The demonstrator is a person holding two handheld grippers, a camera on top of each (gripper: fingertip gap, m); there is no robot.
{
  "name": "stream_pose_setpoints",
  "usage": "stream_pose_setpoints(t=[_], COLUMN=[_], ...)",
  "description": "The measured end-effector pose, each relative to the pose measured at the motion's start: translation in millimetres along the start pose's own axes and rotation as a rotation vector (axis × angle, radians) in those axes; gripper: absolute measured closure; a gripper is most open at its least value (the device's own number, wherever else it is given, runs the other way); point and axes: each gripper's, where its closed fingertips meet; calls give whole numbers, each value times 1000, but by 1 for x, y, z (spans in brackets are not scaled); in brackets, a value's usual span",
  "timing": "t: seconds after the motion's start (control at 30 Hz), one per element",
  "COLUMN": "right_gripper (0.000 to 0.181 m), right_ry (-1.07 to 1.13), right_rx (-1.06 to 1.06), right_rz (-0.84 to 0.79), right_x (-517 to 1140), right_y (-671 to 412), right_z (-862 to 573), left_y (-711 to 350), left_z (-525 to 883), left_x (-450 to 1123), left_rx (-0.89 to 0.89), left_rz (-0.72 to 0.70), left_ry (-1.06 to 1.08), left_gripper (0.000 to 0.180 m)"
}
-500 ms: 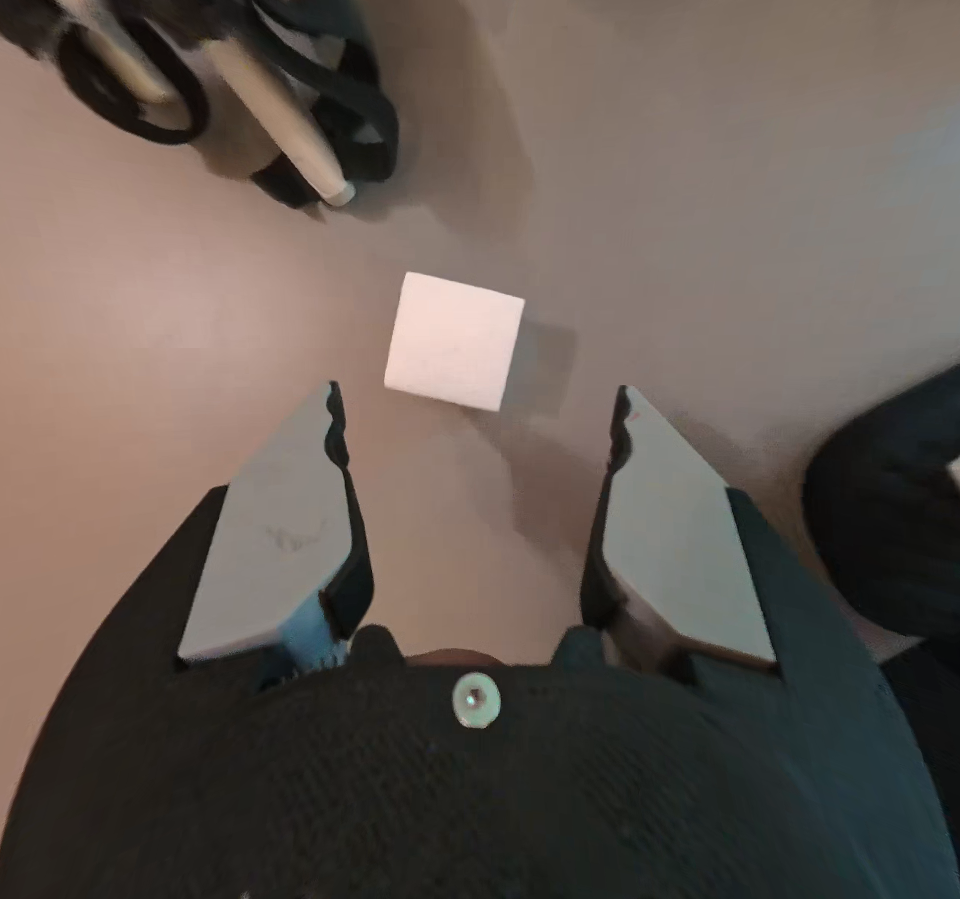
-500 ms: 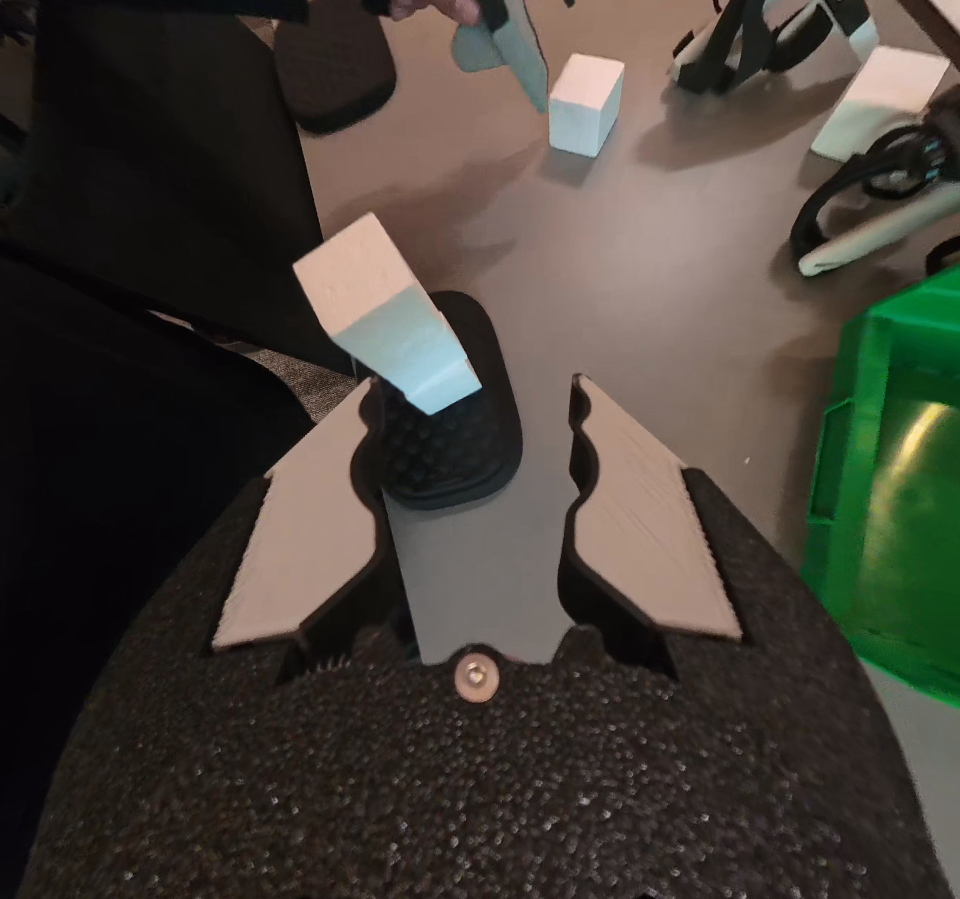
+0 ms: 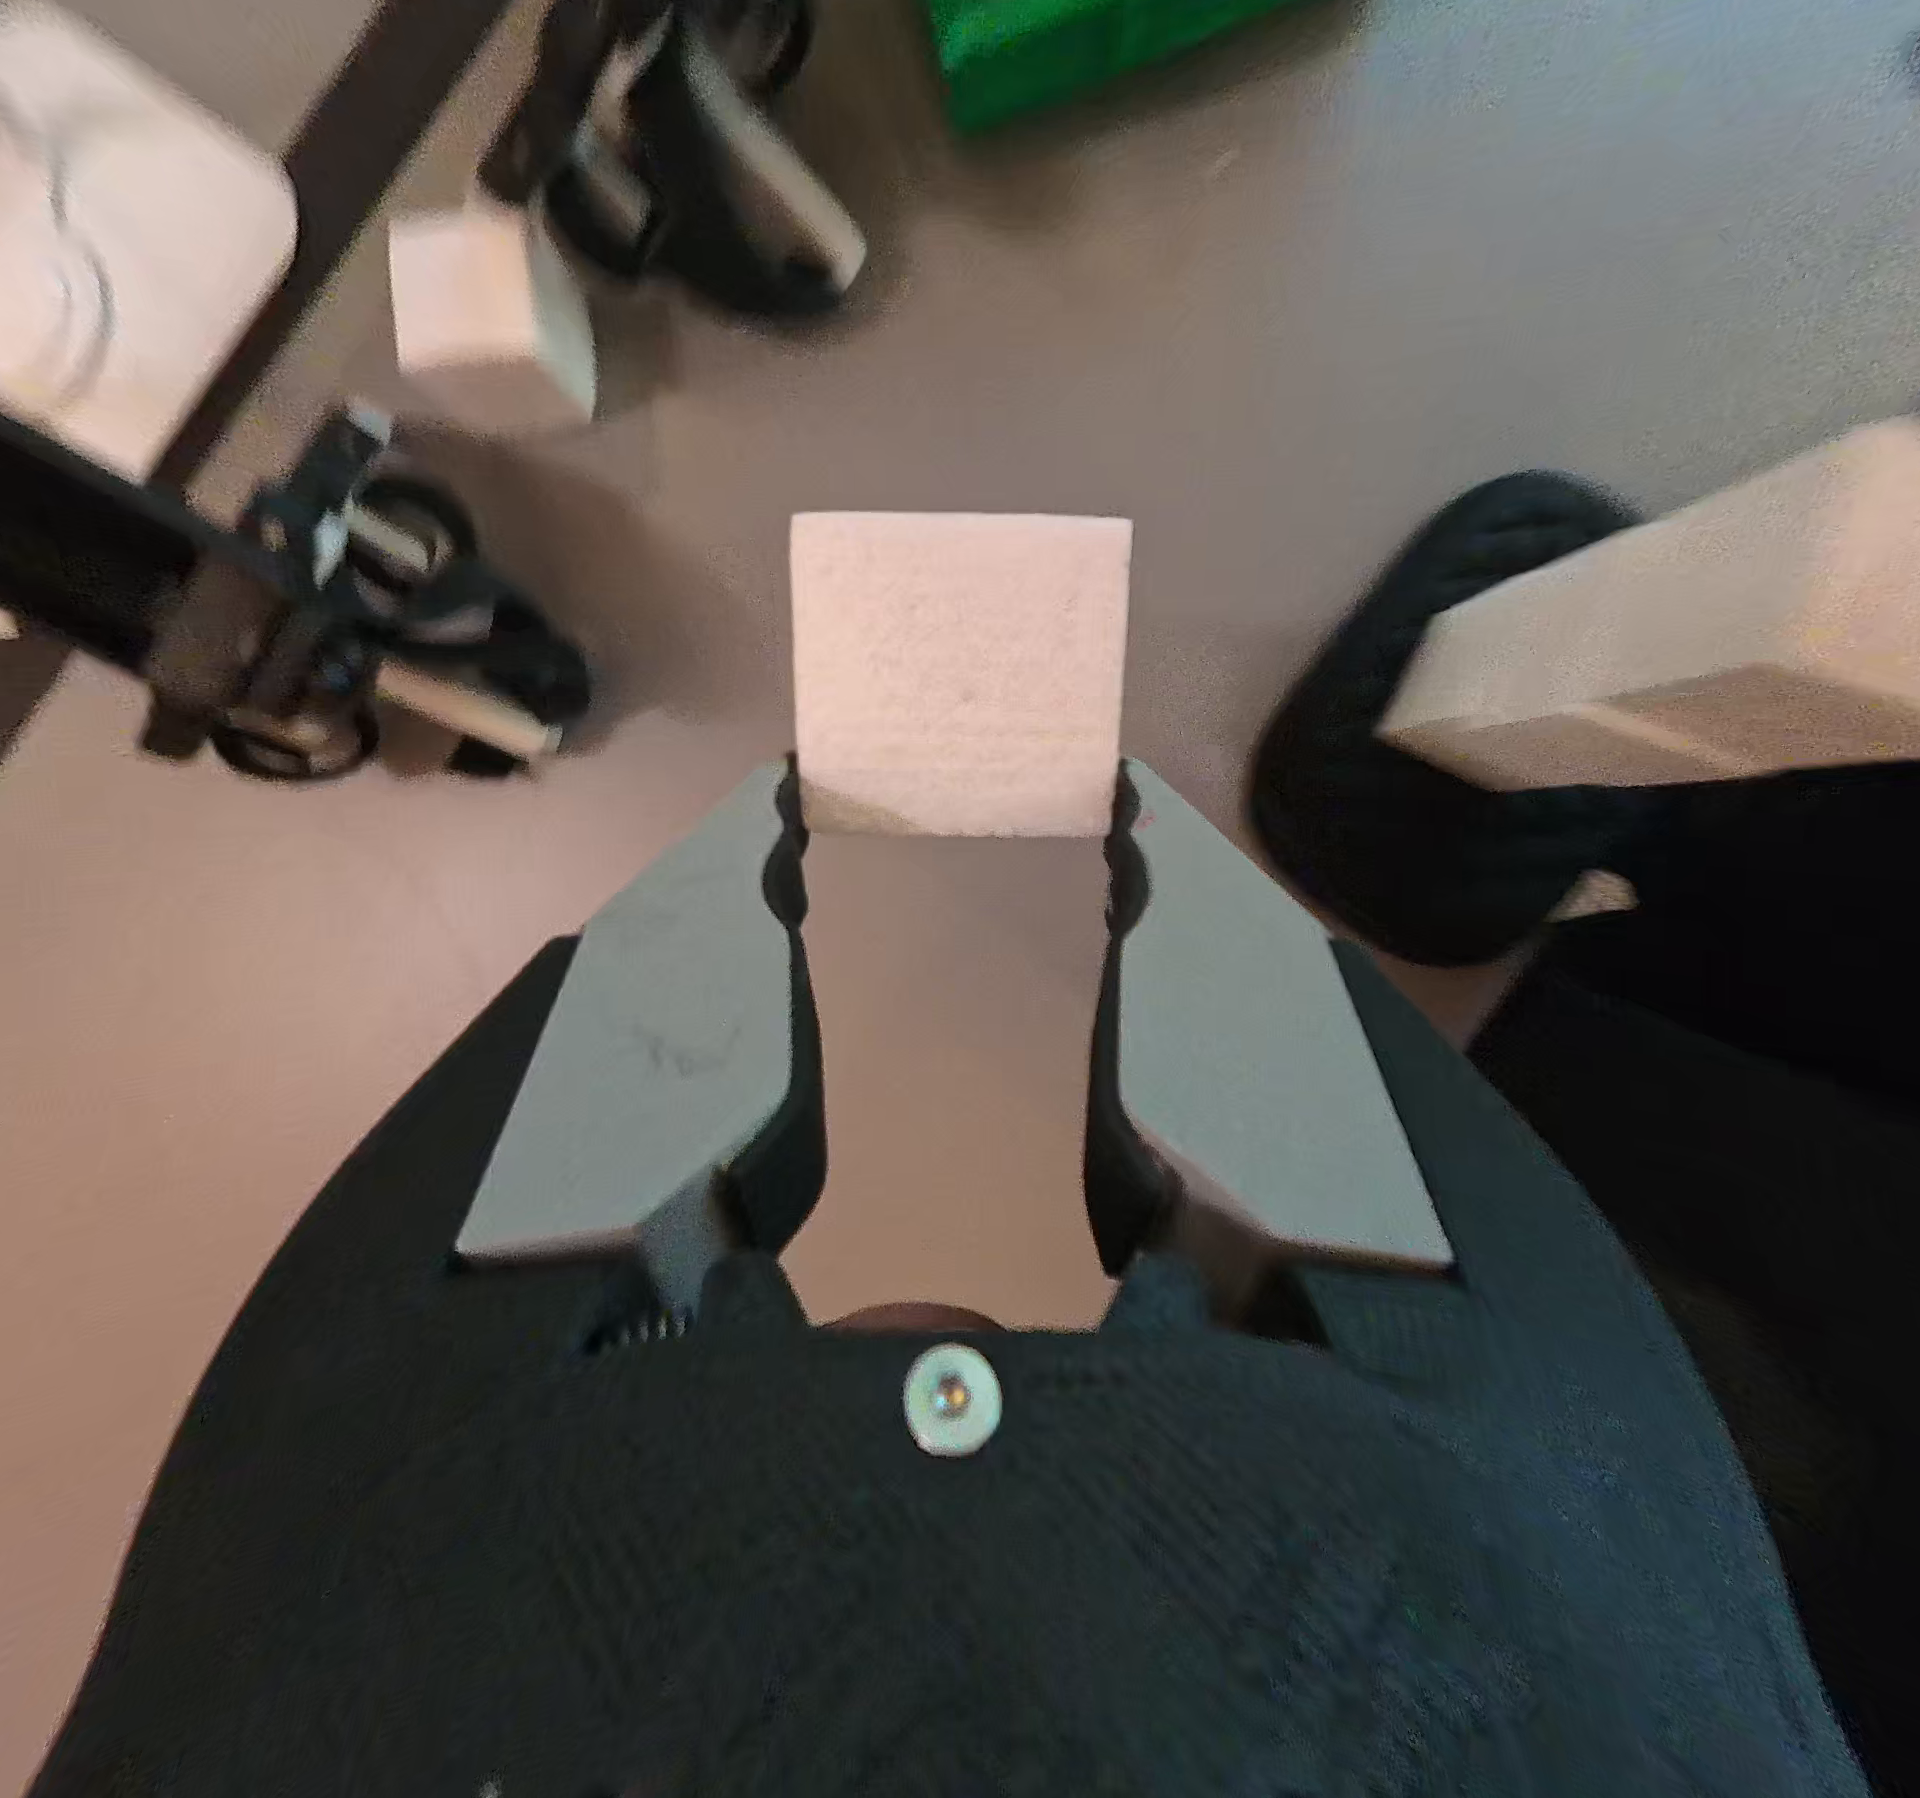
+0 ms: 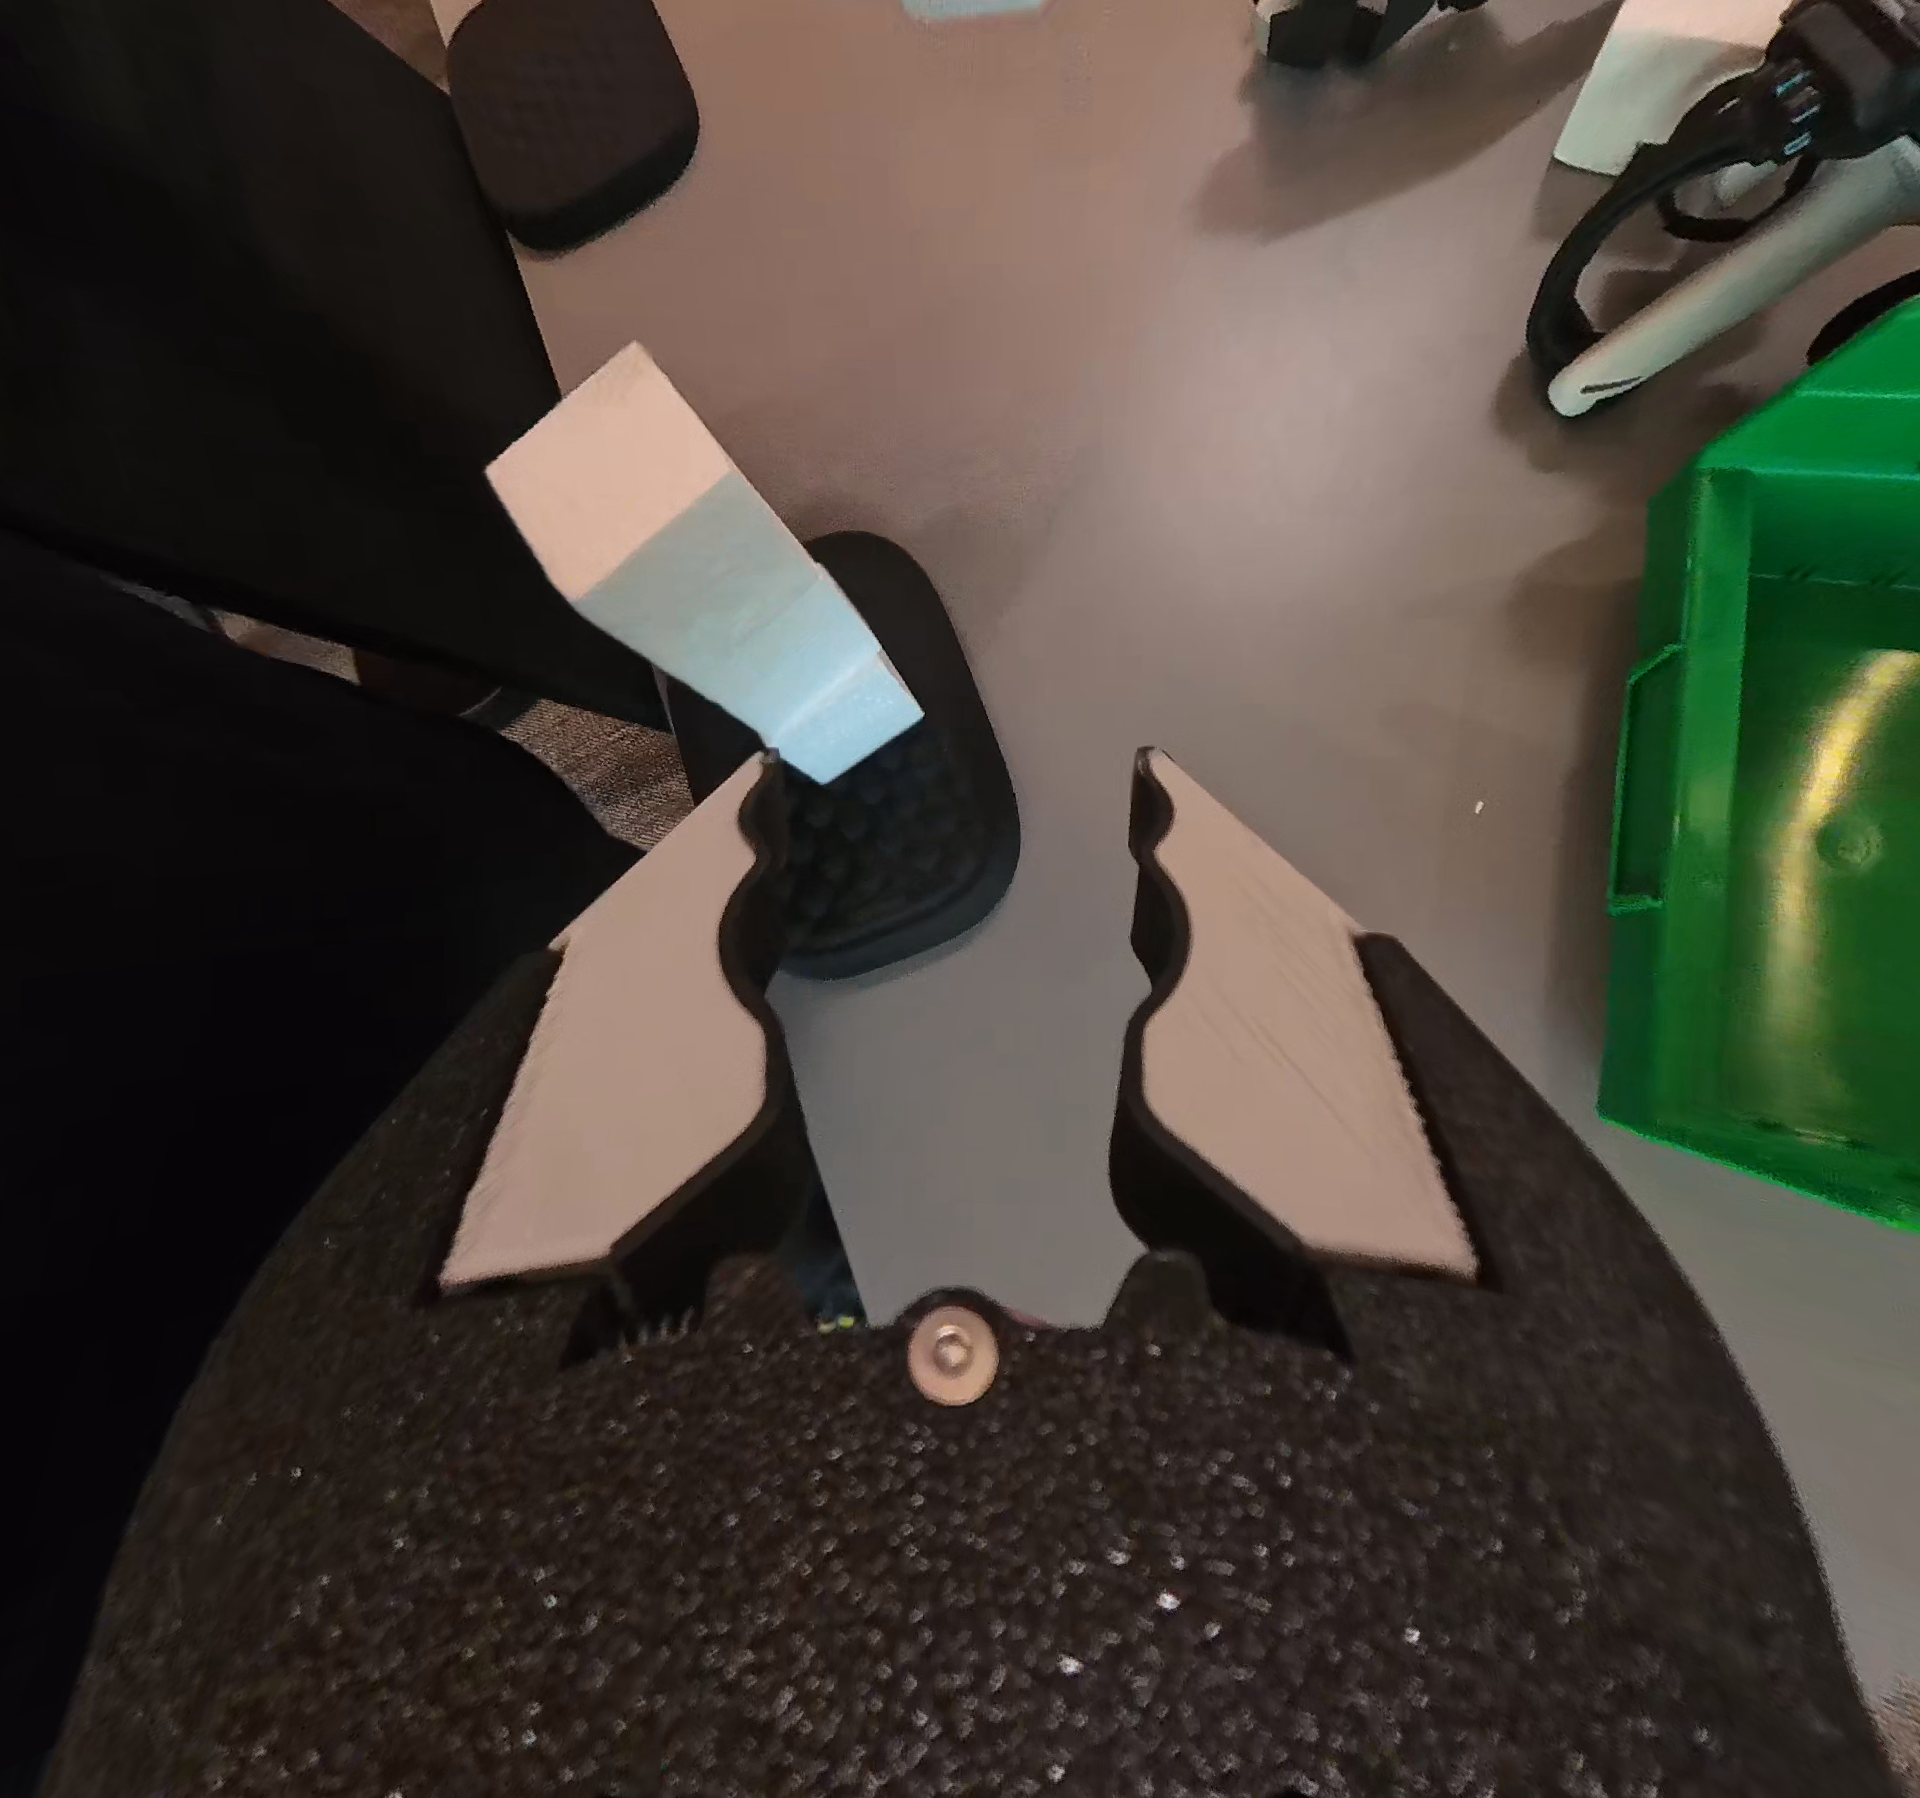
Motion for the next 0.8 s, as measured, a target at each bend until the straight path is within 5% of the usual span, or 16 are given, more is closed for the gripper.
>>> stream_pose_setpoints(t=[0.23, 0.8], right_gripper=[116, 116], right_ry=[-29, -16], right_rx=[-13, 2], right_rz=[9, 5], right_x=[26, 21], right_y=[-12, -2], right_z=[3, 2], left_y=[-72, -29], left_z=[-117, -181], left_x=[-61, -7], left_rx=[108, 214], left_rz=[-76, 127], left_ry=[146, 274], left_gripper=[125, 123])
Point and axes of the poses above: each gripper's, where its closed fingertips meet, x out along the fingers, y out of its underside, z = x × y across the jaws, and after that the axes turned 3 degrees about -z, right-handed
